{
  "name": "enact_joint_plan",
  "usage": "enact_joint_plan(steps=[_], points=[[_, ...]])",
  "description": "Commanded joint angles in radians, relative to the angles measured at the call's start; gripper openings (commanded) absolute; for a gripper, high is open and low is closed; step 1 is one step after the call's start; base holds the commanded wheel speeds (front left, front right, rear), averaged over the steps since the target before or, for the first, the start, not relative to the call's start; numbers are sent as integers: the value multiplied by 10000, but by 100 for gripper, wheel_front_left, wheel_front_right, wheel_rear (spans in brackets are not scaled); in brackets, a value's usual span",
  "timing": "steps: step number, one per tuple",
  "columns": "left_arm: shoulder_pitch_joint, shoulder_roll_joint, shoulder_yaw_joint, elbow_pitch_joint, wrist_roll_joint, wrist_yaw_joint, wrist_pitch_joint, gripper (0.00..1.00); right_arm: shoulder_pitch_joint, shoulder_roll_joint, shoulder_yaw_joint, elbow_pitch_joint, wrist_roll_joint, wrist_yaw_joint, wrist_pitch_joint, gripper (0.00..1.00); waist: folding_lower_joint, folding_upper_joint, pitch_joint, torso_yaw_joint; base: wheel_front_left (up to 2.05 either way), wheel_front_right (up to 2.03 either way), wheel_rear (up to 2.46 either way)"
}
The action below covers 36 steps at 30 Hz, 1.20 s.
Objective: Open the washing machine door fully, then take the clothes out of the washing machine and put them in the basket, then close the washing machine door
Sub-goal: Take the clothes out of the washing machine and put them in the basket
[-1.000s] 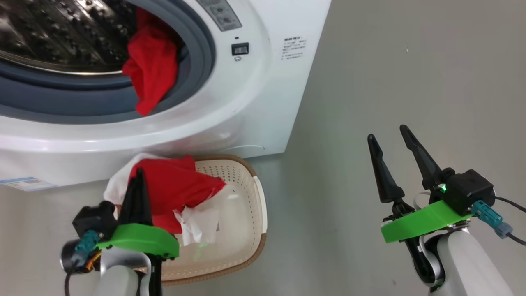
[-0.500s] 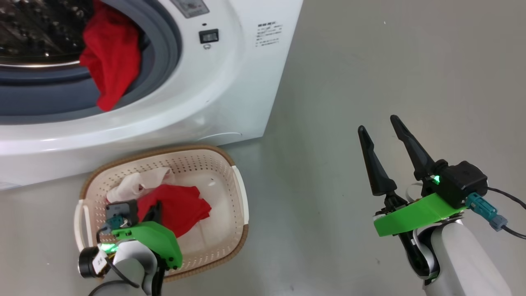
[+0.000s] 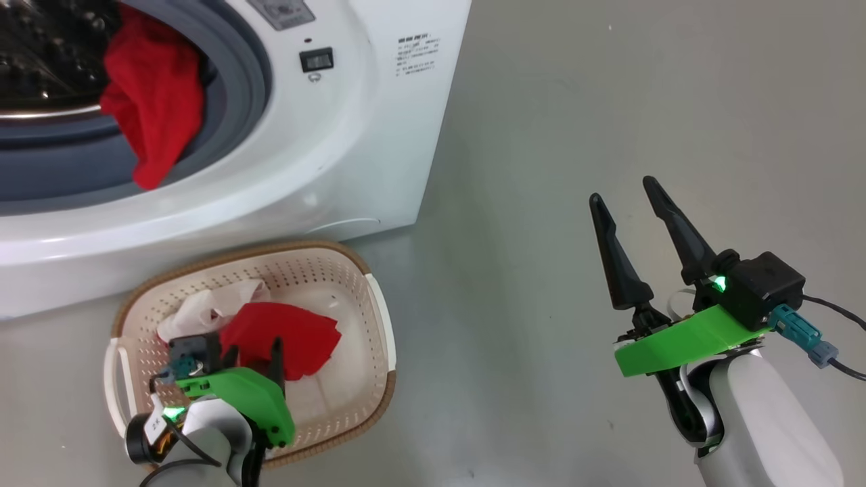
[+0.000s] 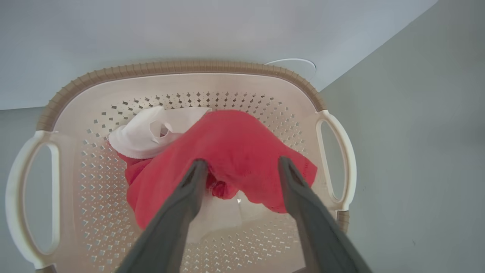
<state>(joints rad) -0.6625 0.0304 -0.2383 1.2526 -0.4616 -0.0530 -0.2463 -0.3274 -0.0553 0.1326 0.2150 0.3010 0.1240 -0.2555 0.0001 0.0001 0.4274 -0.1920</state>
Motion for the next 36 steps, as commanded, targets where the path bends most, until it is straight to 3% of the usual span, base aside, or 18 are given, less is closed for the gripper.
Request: enact_joint_plan(steps=[1, 10, 22, 36], points=[[164, 201, 244, -363, -97, -17, -143, 100, 72, 47, 104, -199, 25, 67, -63, 100, -1, -1, -201, 81, 0, 0, 0], [1363, 246, 857, -2820, 493, 611, -152, 100, 292, 49, 116, -142, 78, 67, -63, 100, -1, -1, -853, 405, 0, 0, 0], [2870, 204, 1834, -5766, 773, 86, -154, 100, 753, 50, 121, 5, 2, 67, -63, 100, -1, -1, -1900, 776, 0, 0, 0], [4442, 200, 2240, -8829, 1085, 300, -154, 100, 1229, 50, 25, 120, 81, 67, -63, 100, -1, -1, -2896, 717, 0, 0, 0]])
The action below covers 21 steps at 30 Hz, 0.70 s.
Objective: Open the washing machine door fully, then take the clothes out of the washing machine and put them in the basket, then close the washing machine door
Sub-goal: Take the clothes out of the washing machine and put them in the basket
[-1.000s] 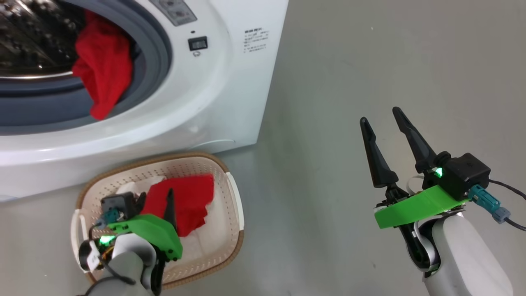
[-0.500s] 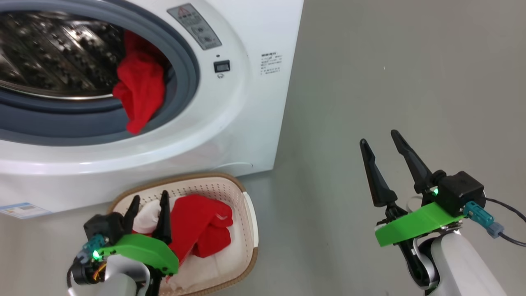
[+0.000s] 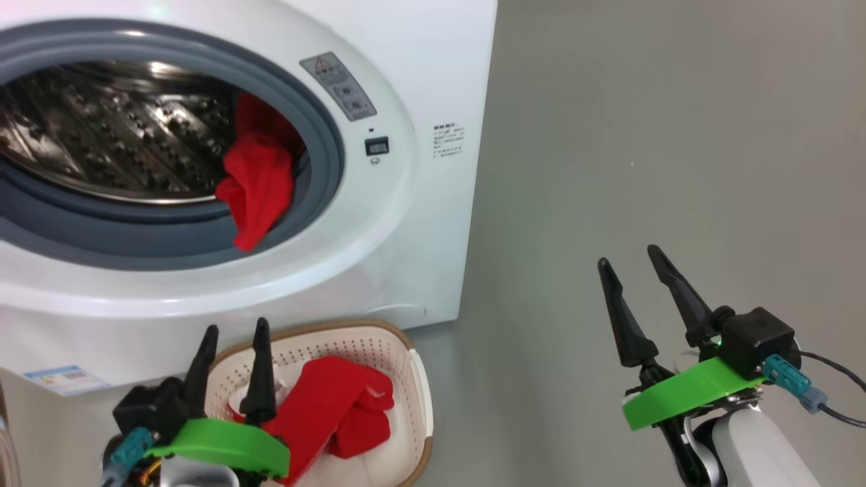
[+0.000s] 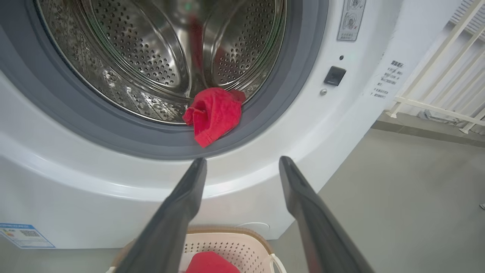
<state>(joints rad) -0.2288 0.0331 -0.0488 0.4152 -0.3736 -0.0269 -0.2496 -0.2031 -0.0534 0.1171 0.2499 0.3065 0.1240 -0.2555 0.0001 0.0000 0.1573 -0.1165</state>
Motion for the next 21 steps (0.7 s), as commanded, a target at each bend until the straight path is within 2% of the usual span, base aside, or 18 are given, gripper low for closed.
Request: enact_joint_plan(steps=[1, 11, 21], points=[[233, 173, 362, -710, 353, 92, -122, 100, 22, 31, 172, -222, 19, 67, -63, 100, -1, 0, -242, -52, 0, 0, 0], [1546, 172, 549, -3158, 1239, 298, -122, 100, 406, 31, -196, -398, -242, 67, -63, 100, -1, 0, -738, -178, 0, 0, 0], [2726, 172, 880, -3988, 1757, 604, -122, 100, 988, 32, -616, -745, -608, 67, -63, 100, -1, 0, -1250, -230, 0, 0, 0]])
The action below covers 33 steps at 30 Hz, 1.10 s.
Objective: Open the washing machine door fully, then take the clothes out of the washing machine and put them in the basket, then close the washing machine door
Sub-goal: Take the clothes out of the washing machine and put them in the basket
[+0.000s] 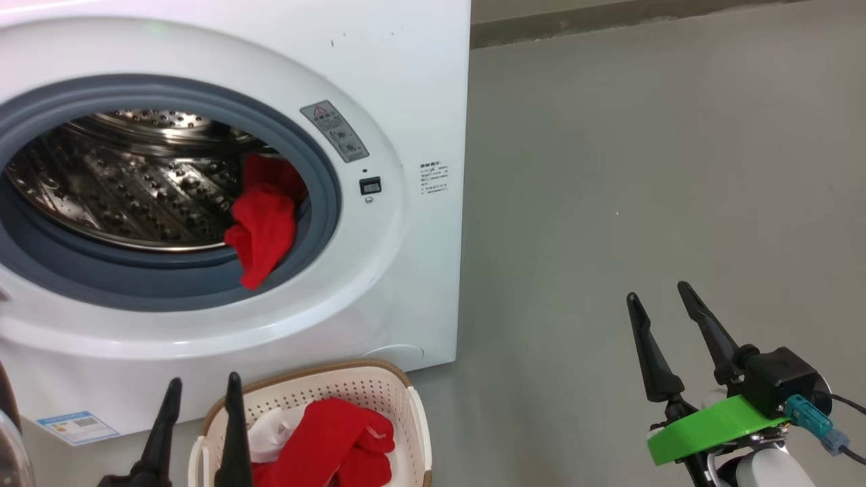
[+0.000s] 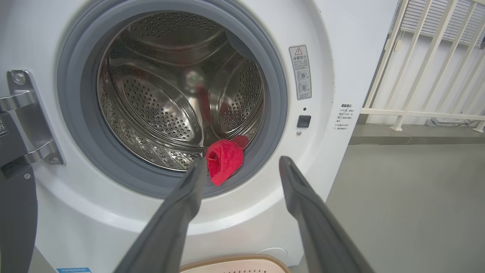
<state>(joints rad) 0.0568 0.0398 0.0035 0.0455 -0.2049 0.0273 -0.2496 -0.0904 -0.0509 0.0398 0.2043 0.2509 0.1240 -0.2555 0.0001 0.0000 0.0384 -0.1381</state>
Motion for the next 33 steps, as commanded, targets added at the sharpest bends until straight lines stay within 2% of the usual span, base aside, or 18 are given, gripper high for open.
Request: enact_joint_plan(steps=[1, 13, 33], points=[[-40, 105, 420, -309, 93, 85, -122, 100, -95, 7, 149, -320, -77, 67, -63, 100, -1, 0, -98, -15, 0, 0, 0], [391, 105, 991, 145, -243, -4, -122, 100, 201, 7, 225, -410, -208, 67, -63, 100, -1, 0, -450, 70, 0, 0, 0], [453, 105, 1108, 197, -190, 9, -122, 100, 282, 7, 342, -417, -228, 67, -63, 100, -1, 0, -515, 89, 0, 0, 0]])
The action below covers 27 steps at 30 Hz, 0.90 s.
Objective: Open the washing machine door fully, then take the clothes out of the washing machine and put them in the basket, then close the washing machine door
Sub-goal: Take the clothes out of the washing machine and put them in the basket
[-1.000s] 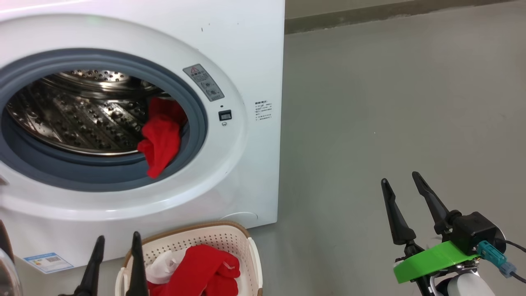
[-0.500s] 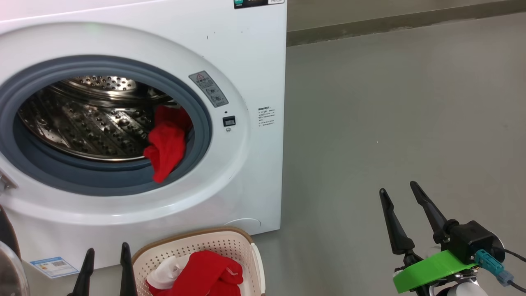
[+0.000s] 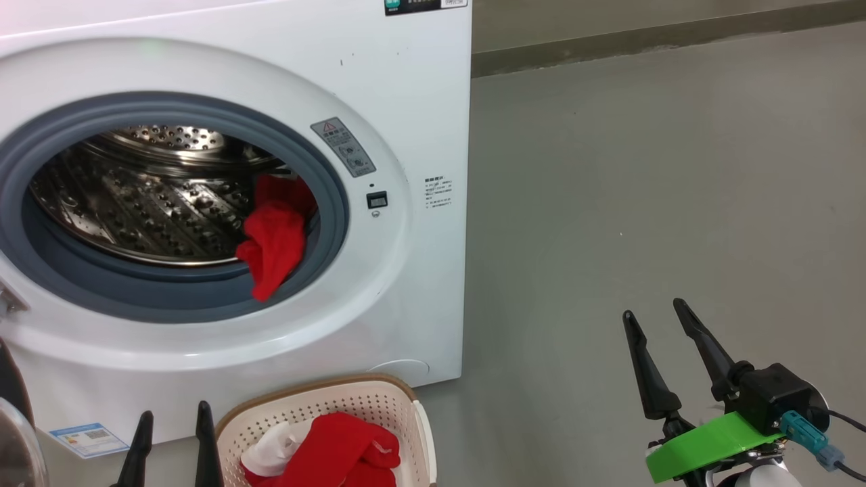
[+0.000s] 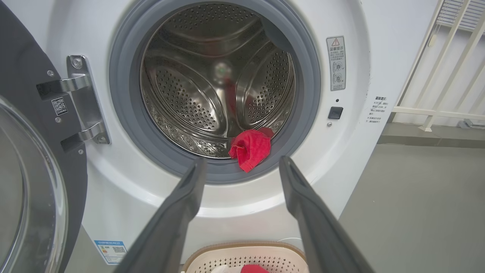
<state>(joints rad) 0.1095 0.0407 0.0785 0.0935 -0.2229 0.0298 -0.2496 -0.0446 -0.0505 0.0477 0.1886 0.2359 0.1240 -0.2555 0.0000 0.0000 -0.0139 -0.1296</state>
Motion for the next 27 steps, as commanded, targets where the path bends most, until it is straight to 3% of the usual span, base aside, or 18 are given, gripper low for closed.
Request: enact_joint_plan(steps=[1, 18, 27], points=[[-83, 95, 348, -280, -8, -19, -122, 100, -177, 3, 264, -260, -73, 67, -63, 100, 0, 0, 14, 9, 0, 0, 0], [-470, 95, 297, 69, -354, 119, -122, 100, -266, 3, 442, -314, 9, 67, -63, 100, 0, 0, 203, 155, 0, 0, 0], [-1618, 95, 131, 449, -395, -81, -122, 100, -517, 3, 574, -362, 81, 67, -63, 100, 0, 0, 755, 277, 0, 0, 0]])
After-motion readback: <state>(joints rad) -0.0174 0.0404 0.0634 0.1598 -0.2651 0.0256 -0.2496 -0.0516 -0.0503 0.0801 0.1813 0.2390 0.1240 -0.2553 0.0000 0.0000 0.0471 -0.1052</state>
